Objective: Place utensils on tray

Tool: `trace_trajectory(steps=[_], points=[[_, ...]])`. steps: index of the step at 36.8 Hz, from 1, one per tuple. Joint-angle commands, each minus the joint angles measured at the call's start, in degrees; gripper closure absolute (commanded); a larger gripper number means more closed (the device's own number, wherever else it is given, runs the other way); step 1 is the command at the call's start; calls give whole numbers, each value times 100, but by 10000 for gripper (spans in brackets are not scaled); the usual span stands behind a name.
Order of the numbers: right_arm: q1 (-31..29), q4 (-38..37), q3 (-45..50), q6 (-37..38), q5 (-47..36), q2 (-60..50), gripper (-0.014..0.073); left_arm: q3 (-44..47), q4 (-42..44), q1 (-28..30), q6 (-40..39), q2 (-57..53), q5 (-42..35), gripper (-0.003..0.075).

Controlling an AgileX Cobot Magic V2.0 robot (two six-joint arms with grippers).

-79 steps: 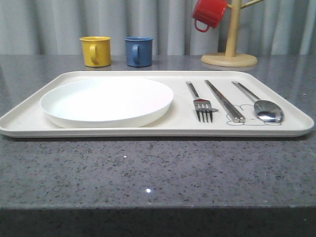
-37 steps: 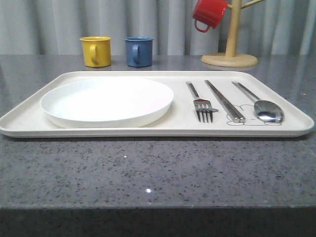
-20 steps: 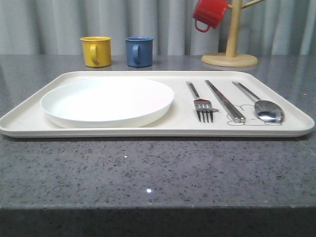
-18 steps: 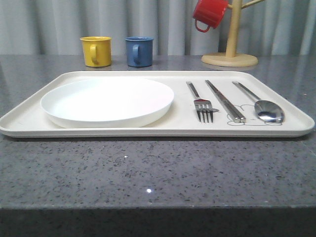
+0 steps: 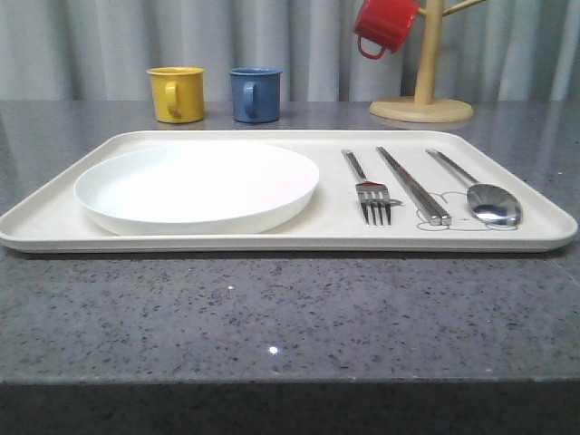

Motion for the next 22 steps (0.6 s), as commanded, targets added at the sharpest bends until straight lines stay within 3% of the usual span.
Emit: trace_trajectory(steps=[1, 22], points=[[-14, -281, -62, 107, -558, -108, 662, 12, -2, 0, -63, -117, -452, 738], [-14, -233, -62, 103, -525, -108, 662, 12, -2, 0, -63, -117, -452, 738]])
